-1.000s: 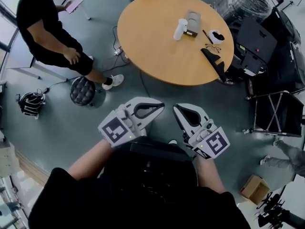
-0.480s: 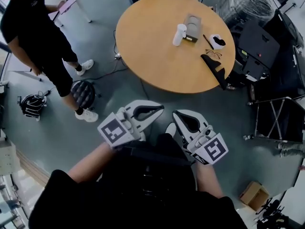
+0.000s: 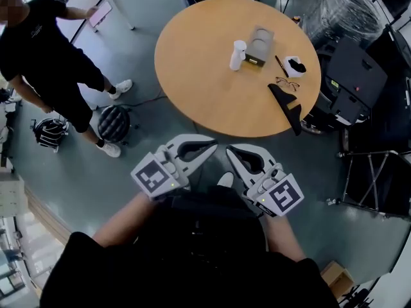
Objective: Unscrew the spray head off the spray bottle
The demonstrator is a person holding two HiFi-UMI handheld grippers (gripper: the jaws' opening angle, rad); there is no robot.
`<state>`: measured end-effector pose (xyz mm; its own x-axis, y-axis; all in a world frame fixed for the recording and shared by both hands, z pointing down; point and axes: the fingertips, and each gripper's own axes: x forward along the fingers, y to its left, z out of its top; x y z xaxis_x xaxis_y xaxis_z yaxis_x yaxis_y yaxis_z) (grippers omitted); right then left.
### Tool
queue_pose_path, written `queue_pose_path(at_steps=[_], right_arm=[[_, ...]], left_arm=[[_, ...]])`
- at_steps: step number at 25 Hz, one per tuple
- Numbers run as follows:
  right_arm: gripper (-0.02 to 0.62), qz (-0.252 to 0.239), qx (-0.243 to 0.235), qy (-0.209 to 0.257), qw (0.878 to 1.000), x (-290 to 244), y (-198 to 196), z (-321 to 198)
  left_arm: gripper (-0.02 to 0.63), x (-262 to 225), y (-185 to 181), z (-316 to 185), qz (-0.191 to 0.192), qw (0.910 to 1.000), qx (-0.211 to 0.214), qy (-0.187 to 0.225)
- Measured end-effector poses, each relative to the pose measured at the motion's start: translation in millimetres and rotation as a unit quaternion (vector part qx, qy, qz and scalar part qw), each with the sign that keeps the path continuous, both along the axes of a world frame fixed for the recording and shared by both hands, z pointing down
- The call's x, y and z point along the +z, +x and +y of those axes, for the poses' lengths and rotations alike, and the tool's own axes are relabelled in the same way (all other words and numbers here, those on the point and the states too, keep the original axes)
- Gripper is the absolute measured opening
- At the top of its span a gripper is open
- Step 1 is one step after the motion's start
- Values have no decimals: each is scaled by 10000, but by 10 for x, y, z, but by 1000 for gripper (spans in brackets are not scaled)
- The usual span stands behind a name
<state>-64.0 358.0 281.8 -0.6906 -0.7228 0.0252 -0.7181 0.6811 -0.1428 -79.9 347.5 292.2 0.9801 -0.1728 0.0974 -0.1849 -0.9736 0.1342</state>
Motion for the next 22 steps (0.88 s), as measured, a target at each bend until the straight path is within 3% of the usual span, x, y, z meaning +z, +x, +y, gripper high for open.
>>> queue_pose_path(at_steps=[5,13,22], right_arm=[[-8,-48,-367,-182,9991,140,492,-107],[-8,-224,-528,-130,9983,69,690,-291],[-8,-124,-379,-184,9990,245,593,-889]], left_arm=[[21,135,520,-111,-93,9996,-241,-114],[21,111,710,-229,-124,9986,-498,-148],[21,298,608,-833,-78,9995,-298,-104]])
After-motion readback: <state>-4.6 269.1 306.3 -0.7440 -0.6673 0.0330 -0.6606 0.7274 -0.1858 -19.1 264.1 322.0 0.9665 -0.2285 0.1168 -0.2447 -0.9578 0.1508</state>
